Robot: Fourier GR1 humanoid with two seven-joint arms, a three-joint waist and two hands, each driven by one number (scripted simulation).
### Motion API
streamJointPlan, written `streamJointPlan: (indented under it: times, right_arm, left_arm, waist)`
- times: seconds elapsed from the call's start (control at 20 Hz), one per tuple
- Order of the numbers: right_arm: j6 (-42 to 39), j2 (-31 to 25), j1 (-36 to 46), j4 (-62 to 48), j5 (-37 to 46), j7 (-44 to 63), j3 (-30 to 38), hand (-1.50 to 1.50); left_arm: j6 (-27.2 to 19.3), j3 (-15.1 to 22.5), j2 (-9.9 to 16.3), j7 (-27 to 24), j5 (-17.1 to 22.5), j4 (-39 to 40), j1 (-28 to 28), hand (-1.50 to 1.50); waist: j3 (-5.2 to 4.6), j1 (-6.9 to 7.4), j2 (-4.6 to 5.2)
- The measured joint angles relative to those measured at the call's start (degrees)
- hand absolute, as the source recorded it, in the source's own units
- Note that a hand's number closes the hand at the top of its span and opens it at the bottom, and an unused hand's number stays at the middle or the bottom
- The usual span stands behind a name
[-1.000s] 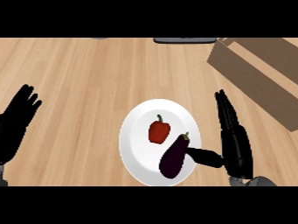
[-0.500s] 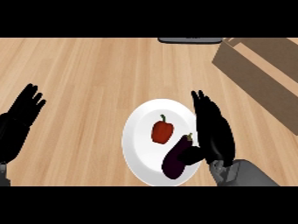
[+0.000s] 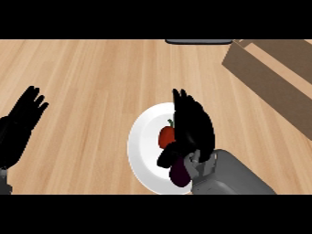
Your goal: Pick the bell pepper from the plate and place it in the cardboard box
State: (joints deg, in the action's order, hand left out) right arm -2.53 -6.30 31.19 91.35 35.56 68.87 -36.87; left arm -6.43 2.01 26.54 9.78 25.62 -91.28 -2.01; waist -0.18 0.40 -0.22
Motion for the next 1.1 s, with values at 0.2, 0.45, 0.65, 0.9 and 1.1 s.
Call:
streamJointPlan:
  times: [0.2,0.45,0.65,0.9,1.1]
  right_arm:
    - [-2.53,1.94,0.38,-1.40,-0.78,0.52,1.37,-1.50]
    - [-4.73,4.01,1.45,-2.67,-0.66,1.37,3.15,-1.50]
    - [-5.40,4.78,1.65,-3.52,-0.04,1.03,3.31,-1.50]
    - [-5.78,5.15,2.20,-5.14,1.34,-0.83,3.94,-1.50]
    - [-6.38,5.25,3.87,-7.22,1.64,-1.47,4.05,-1.50]
  left_arm:
    - [0.19,-0.86,0.08,0.22,0.07,0.08,-0.11,0.00]
    - [0.44,-0.80,-0.68,-0.25,-0.59,0.18,0.66,0.00]
    - [0.75,-1.16,-0.98,-0.07,-0.82,-0.72,1.34,0.00]
    - [0.17,-0.85,-1.97,1.20,-1.83,-2.27,1.65,0.00]
    - [0.50,-1.00,-2.54,1.33,-2.34,-2.45,1.53,0.00]
  waist:
    - [0.06,-0.22,0.00]
    - [0.10,-0.36,0.00]
    - [0.12,-0.22,0.02]
    - [0.15,-0.18,0.07]
    - [0.15,-0.03,0.12]
